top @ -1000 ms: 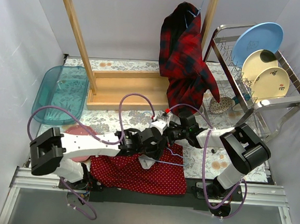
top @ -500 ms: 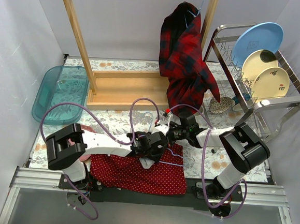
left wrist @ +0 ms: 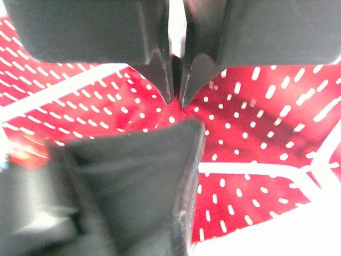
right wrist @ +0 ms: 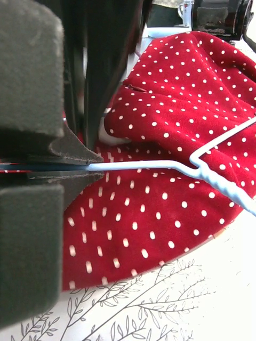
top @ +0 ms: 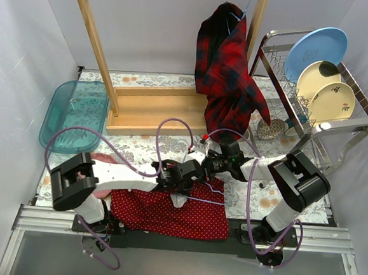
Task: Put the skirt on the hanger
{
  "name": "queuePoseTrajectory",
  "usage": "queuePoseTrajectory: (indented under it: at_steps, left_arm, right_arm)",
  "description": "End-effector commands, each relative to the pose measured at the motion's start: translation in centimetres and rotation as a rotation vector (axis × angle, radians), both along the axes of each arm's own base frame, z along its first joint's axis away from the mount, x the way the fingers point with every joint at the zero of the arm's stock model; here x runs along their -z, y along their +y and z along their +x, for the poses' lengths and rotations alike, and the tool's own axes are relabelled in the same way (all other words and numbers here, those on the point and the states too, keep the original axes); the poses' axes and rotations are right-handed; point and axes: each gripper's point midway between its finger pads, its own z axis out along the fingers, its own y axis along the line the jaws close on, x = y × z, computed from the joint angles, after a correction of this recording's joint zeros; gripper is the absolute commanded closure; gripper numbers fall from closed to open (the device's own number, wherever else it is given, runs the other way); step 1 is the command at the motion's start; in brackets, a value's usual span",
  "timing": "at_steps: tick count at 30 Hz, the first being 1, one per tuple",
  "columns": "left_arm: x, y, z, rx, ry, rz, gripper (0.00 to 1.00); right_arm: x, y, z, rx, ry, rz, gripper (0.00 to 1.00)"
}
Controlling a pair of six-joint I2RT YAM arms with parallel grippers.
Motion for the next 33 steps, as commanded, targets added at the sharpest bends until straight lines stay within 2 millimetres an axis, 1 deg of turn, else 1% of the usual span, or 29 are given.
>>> queuePoseTrajectory:
  at_steps: [1, 2, 3, 4, 7, 9, 13, 14, 16, 17, 19, 21, 24, 27, 29, 30, 31, 32, 33]
  left_arm:
    - [-8.7, -1.4, 0.0, 0.024, -0.057, -0.194, 1.00]
    - [-9.5, -1.5, -0.5, 0.049, -0.046, -0.222, 1.00]
    - [-11.0, -1.3, -0.9, 0.060, -0.050, -0.256, 1.00]
    - [-11.6, -1.3, -1.2, 0.068, -0.046, -0.276, 1.00]
    - [-13.0, -1.0, -2.7, 0.114, -0.003, -0.331, 1.00]
    - [-13.4, -0.8, -3.5, 0.129, 0.024, -0.351, 1.00]
    - [-15.6, -0.4, -3.6, 0.122, 0.006, -0.399, 1.00]
    - [-17.2, -0.5, -3.7, 0.132, -0.005, -0.439, 1.00]
    - [-19.3, -1.2, -4.4, 0.178, -0.001, -0.509, 1.00]
    - [-21.0, -1.8, -4.9, 0.211, 0.000, -0.562, 1.00]
    - [-22.5, -2.4, -6.1, 0.280, 0.024, -0.607, 1.00]
    - [-24.2, -2.9, -6.5, 0.314, 0.030, -0.647, 1.00]
    - [-26.4, -3.2, -7.8, 0.381, 0.048, -0.712, 1.00]
    - [-27.3, -3.3, -8.9, 0.434, 0.080, -0.748, 0.97]
    - [-26.9, -3.4, -9.4, 0.448, 0.111, -0.751, 0.94]
    - [-26.5, -3.4, -10.0, 0.468, 0.138, -0.748, 0.93]
    - [-24.9, -3.4, -10.3, 0.467, 0.177, -0.719, 0.91]
    - [-24.2, -3.4, -10.6, 0.471, 0.204, -0.708, 0.86]
    - [-23.5, -3.3, -11.4, 0.493, 0.253, -0.702, 0.82]
  right_arm:
    - [-0.9, 0.7, 0.1, -0.037, -0.041, 0.042, 0.99]
    - [-1.0, 0.7, 0.1, -0.038, -0.042, 0.043, 0.99]
    - [-1.2, 0.7, 0.2, -0.039, -0.050, 0.048, 0.99]
    - [-1.3, 0.8, 0.2, -0.040, -0.054, 0.052, 0.99]
    - [-2.0, 0.9, 0.3, -0.045, -0.081, 0.070, 0.99]
    - [-2.6, 1.1, 0.3, -0.052, -0.098, 0.082, 0.99]
    - [-3.5, 1.4, 0.3, -0.068, -0.141, 0.099, 0.99]
    - [-3.5, 1.5, 0.2, -0.074, -0.151, 0.098, 0.99]
    - [-4.0, 1.6, 0.3, -0.076, -0.173, 0.103, 0.99]
    - [-4.0, 1.6, 0.3, -0.079, -0.180, 0.103, 0.99]
    - [-4.2, 1.7, 0.4, -0.078, -0.188, 0.104, 0.99]
    - [-4.2, 1.7, 0.4, -0.083, -0.191, 0.104, 0.99]
    - [-4.5, 1.8, 0.4, -0.088, -0.200, 0.110, 0.99]
    - [-5.2, 2.0, 0.3, -0.099, -0.218, 0.125, 0.99]
    - [-5.7, 2.0, 0.2, -0.106, -0.234, 0.138, 0.99]
    - [-6.2, 2.1, 0.2, -0.111, -0.249, 0.148, 0.99]
    - [-6.4, 2.1, 0.1, -0.116, -0.260, 0.155, 0.99]
    - [-6.7, 2.1, 0.1, -0.119, -0.270, 0.160, 0.99]
    - [-7.3, 2.2, 0.1, -0.120, -0.288, 0.170, 0.99]
